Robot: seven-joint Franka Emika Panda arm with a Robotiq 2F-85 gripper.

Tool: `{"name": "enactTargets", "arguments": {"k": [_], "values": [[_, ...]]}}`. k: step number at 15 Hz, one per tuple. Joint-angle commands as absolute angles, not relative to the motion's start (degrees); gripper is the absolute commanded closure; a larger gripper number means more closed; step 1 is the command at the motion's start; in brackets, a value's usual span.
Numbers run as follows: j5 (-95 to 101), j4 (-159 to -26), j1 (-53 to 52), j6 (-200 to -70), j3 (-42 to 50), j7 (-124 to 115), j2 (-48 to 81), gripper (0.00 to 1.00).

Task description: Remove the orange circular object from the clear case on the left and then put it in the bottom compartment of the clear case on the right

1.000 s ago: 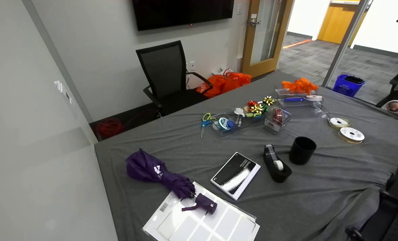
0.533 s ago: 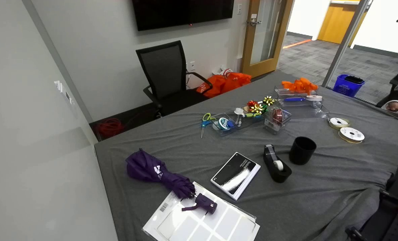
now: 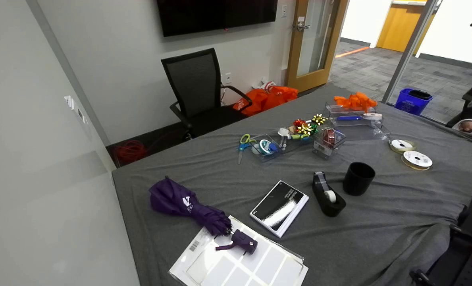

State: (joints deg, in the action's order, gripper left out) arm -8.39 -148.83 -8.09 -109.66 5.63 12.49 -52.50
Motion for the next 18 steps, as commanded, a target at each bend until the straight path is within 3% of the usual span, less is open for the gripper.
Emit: {"name": "enactTargets", "arguments": {"k": [1, 18], "values": [[-8.9, -148.6, -7.4, -109.4, 5.2, 12.9, -52.4, 0.00], [-9.4, -148.7, -7.1, -110.8, 5.1, 12.0, -51.9, 0.00]]}}
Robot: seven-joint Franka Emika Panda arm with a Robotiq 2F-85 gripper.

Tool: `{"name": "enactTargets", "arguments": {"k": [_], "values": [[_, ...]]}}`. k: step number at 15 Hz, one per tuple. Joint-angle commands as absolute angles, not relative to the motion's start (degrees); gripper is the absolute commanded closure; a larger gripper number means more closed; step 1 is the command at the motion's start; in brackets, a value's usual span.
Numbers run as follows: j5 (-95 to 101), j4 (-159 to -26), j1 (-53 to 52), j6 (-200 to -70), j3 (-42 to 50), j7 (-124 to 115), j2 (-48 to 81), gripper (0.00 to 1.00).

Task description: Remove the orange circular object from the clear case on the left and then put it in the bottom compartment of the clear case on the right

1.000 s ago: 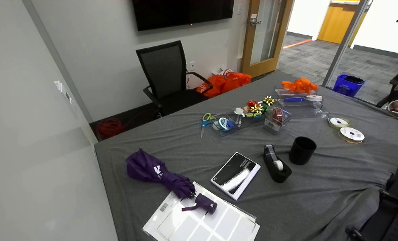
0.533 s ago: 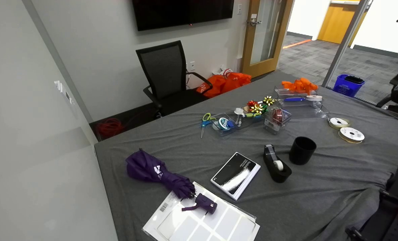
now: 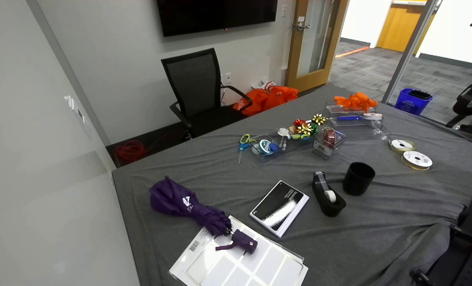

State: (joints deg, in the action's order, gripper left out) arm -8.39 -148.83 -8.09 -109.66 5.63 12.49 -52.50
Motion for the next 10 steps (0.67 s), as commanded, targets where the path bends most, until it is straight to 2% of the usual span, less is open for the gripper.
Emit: {"name": "enactTargets", "arguments": {"k": [1, 10], "values": [[-10.2, -148.6, -6.9, -112.1, 5.0, 10.7, -51.5, 0.00], [-10.3, -142.6, 1.3, -132.3, 4.2, -6.2, -37.2, 0.00]]}}
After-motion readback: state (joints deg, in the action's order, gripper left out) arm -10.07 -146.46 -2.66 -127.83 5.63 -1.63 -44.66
